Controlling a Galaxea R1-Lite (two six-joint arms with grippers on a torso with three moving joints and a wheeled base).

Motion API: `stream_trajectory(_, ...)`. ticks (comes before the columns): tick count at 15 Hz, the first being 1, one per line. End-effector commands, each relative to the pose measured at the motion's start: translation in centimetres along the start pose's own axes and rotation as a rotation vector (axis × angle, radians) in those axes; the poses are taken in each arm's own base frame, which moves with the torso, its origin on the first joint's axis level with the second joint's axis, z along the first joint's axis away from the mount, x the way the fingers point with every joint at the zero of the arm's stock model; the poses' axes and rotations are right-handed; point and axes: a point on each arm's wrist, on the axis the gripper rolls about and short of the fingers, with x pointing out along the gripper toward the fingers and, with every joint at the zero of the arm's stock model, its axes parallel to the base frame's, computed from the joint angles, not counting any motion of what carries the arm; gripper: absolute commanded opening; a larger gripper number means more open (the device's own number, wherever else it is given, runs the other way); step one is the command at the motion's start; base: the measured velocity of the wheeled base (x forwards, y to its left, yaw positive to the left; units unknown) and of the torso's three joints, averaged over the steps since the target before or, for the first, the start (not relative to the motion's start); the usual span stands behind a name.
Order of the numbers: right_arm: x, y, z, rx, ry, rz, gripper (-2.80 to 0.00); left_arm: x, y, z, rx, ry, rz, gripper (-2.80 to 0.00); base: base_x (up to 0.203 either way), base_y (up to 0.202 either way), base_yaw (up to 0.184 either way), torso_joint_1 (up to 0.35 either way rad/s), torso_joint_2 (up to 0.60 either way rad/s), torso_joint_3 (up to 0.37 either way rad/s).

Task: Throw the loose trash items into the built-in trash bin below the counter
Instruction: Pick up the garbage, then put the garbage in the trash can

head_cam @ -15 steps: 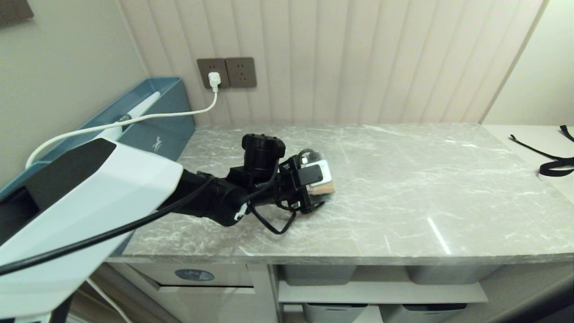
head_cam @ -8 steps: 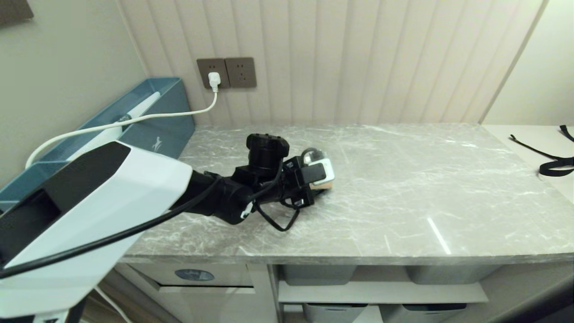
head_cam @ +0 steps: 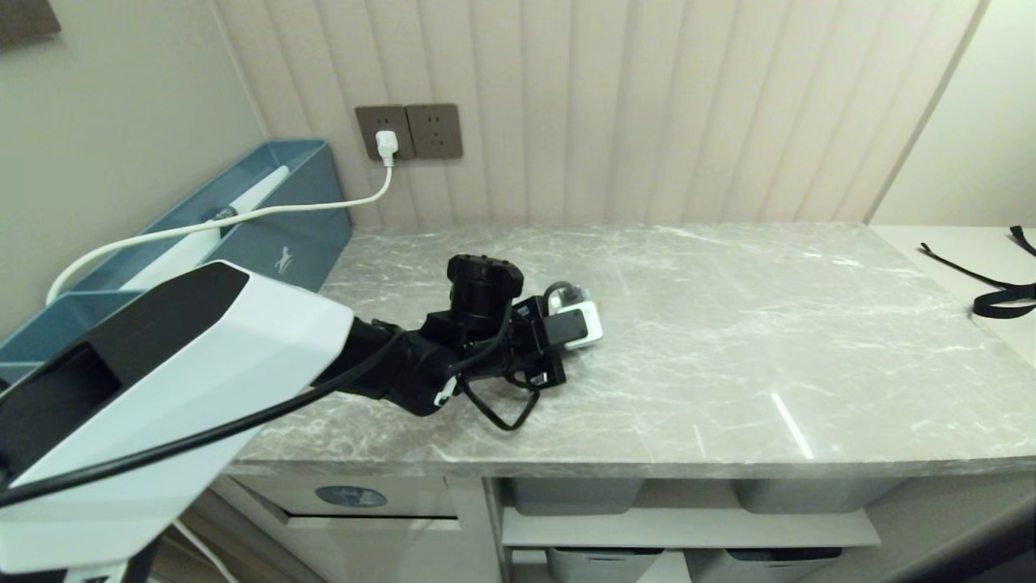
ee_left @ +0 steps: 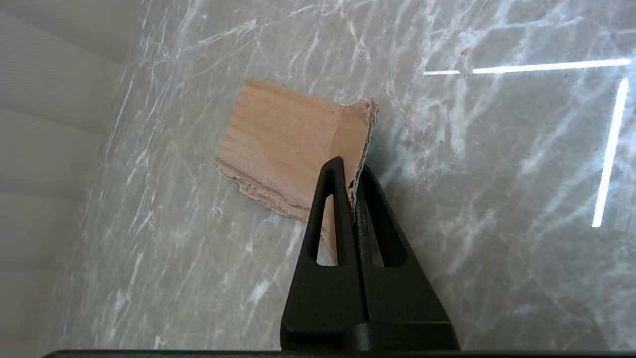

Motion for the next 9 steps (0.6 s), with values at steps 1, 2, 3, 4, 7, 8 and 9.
stream_trajectory(1,0.0,0.0,0.0,0.000,0.000,0.001,-2.80,-1.1,1.1,1.1,-0.001,-0.021,0.030,-2.80,0.000,0.000,0.000,0.000,0.00,0.000)
stream_trajectory(2,0.0,0.0,0.0,0.000,0.000,0.001,-2.80,-2.3,2.2,2.2,-0.006,-0.043,0.060,-2.80,0.000,0.000,0.000,0.000,0.00,0.000)
stream_trajectory(3,0.0,0.0,0.0,0.000,0.000,0.002,-2.80,-3.9,3.4,3.5,-0.011,-0.067,0.093,-2.80,0.000,0.000,0.000,0.000,0.00,0.000)
stream_trajectory(4,0.0,0.0,0.0,0.000,0.000,0.000,-2.80,-6.1,4.9,5.0,-0.018,-0.092,0.136,-2.80,0.000,0.000,0.000,0.000,0.00,0.000)
stream_trajectory(7,0.0,0.0,0.0,0.000,0.000,0.000,-2.80,-15.0,8.7,6.6,-0.110,-0.069,0.281,-2.80,0.000,0.000,0.000,0.000,0.00,0.000)
stream_trajectory(8,0.0,0.0,0.0,-0.001,0.000,0.001,-2.80,-18.2,9.3,5.6,-0.178,-0.024,0.331,-2.80,0.000,0.000,0.000,0.000,0.00,0.000)
stream_trajectory(9,0.0,0.0,0.0,-0.005,-0.001,0.002,-2.80,-21.2,9.5,4.2,-0.259,0.026,0.377,-2.80,0.000,0.000,0.000,0.000,0.00,0.000)
